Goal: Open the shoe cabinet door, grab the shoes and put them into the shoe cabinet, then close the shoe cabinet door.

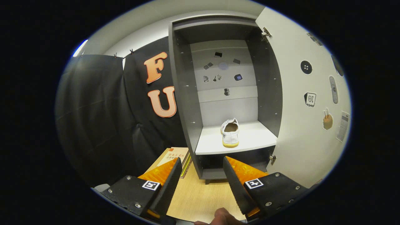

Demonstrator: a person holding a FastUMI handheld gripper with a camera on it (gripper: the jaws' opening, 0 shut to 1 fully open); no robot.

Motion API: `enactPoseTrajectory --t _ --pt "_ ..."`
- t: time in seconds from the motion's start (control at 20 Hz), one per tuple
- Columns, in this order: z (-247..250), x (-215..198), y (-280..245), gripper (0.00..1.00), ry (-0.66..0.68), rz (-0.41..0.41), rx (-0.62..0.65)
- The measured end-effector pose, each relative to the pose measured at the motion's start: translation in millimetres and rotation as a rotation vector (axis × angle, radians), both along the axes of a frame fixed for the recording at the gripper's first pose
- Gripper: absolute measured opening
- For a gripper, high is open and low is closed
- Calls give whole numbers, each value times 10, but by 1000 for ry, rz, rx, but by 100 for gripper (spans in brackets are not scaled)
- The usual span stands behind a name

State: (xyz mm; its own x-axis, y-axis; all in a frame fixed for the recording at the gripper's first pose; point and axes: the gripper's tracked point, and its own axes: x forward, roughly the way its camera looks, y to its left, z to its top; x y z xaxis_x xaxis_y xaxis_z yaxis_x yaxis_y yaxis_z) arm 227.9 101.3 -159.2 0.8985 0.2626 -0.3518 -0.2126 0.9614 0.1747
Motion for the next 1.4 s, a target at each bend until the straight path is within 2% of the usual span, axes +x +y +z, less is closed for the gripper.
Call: enactPoseTrajectory --t 0.4,0.85,1.2,1.4 --pt "309 -636 -221 86 -81 74 28" --pt "423 -1201 -1242 86 -141 117 8" --pt "680 -1387 -2105 86 -184 113 66" --pt "732 -1398 -2524 86 -211 89 57"
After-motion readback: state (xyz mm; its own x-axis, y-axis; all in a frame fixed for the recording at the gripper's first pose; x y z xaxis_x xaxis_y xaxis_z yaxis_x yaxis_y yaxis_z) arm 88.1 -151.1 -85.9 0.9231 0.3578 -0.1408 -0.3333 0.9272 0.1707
